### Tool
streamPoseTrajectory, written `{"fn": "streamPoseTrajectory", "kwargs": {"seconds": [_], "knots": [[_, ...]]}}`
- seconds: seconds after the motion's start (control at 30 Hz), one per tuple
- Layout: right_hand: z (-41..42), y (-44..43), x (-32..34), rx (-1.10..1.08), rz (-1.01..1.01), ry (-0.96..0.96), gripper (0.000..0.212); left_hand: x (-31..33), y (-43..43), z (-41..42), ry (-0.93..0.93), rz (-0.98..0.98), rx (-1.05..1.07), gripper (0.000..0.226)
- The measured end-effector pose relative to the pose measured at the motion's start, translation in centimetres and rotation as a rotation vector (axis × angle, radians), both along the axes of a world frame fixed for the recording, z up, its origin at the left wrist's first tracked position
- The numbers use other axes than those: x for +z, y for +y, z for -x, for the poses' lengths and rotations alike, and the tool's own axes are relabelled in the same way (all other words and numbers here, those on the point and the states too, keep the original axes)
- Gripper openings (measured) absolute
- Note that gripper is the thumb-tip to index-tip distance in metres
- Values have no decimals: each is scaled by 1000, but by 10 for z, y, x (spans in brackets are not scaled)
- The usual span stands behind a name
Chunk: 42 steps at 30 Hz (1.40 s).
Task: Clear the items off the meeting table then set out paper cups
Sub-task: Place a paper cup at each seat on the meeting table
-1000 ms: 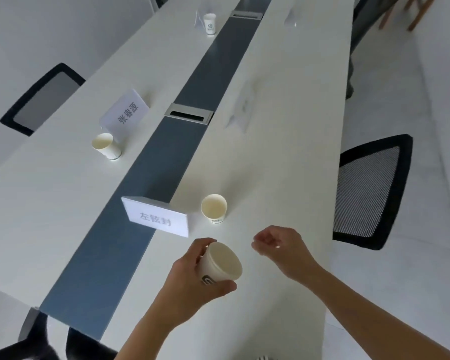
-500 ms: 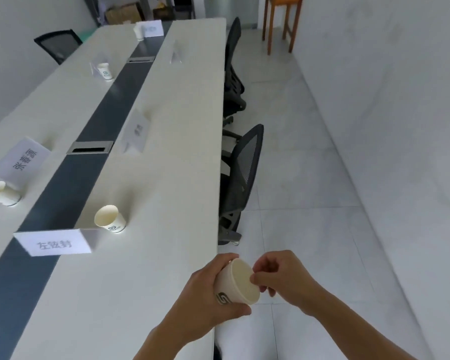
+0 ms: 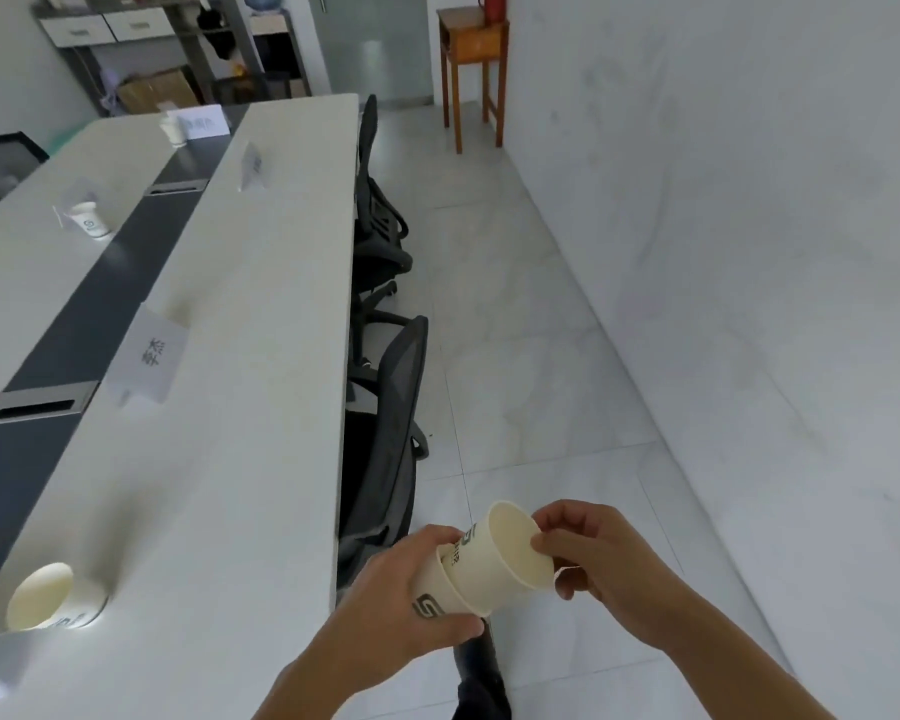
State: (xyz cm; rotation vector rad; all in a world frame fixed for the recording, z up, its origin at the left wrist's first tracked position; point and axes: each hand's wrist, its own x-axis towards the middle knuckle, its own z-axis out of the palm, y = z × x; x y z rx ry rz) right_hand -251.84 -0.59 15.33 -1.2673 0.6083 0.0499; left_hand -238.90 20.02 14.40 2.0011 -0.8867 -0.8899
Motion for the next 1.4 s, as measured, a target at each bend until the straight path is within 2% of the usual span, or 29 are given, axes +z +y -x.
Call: {"fn": "streamPoseTrajectory", "kwargs": {"seconds": [0.1,0.2,0.27,0.4,0.5,0.77,0.93,1.03,1.13,1.27,1.4], "knots": [[-30,-40,11,78,-6,-75,36,3,-50,-38,68,50,-10,62],[-62,-72,32,117,150,-107,64,19,-96,-79,60,51,-51,64],[-85,-93,43,58,265,-103,70,30,-127,-107,44,45,-87,66],[-117,-140,45,-151,238,-140,63,38,-177,-149,42,23,-153,66],[-134,-186,38,-289,194,-163,61,34,-206,-182,62,27,-78,69],[-210,-339,10,-271,152,-120,34,21,-289,-292,24,9,211,79],[-305,-425,6,-79,268,-53,39,26,-343,-350,31,60,441,66],[-372,-458,10,38,325,-37,37,27,-358,-377,51,96,577,71],[-439,-469,13,170,359,-52,40,24,-352,-396,66,71,745,71],[-527,-464,8,350,413,-72,37,12,-333,-432,36,34,949,59],[-611,-448,6,479,443,-91,34,5,-318,-482,40,49,1109,63]]}}
